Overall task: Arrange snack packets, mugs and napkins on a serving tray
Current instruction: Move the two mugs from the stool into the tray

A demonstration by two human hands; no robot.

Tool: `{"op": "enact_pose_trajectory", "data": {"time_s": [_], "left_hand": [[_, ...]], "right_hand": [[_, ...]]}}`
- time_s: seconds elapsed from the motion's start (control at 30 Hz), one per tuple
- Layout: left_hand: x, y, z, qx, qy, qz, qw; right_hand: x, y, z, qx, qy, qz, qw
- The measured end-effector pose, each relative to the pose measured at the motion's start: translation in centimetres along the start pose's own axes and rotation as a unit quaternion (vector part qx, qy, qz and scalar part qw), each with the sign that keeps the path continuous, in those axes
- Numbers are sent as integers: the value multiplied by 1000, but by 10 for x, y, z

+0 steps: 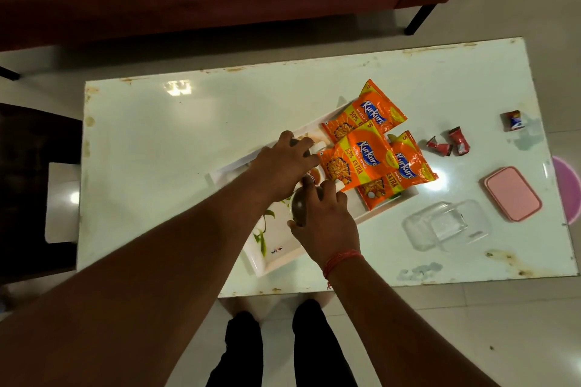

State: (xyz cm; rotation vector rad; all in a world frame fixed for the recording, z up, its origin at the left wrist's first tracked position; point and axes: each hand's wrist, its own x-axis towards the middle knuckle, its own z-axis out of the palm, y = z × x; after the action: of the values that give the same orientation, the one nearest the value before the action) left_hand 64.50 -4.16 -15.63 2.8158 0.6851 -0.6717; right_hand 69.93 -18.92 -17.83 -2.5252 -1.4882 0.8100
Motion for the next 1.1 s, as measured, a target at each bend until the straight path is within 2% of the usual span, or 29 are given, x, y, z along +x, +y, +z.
{"op": "enact_pose_trajectory", "data": {"time_s": [0.23, 0.67, 0.87, 1.0, 1.1], "left_hand": [[1, -1, 2, -4, 6, 2, 1000], [2, -1, 4, 2, 6, 8, 1000], [5, -4, 5, -18, -49, 10, 999], [-10, -19, 8, -41, 17, 26, 999], [-29, -33, 13, -34, 83, -13, 996]], "right_hand": [[-1, -3, 1, 16, 12, 26, 999], [0, 2, -3, -3, -5, -4, 1000], [-5, 4, -7, -18, 7, -4, 1000], [-17, 3, -16, -22, 81, 8, 996], [-25, -5, -23, -60, 113, 9, 992]]}}
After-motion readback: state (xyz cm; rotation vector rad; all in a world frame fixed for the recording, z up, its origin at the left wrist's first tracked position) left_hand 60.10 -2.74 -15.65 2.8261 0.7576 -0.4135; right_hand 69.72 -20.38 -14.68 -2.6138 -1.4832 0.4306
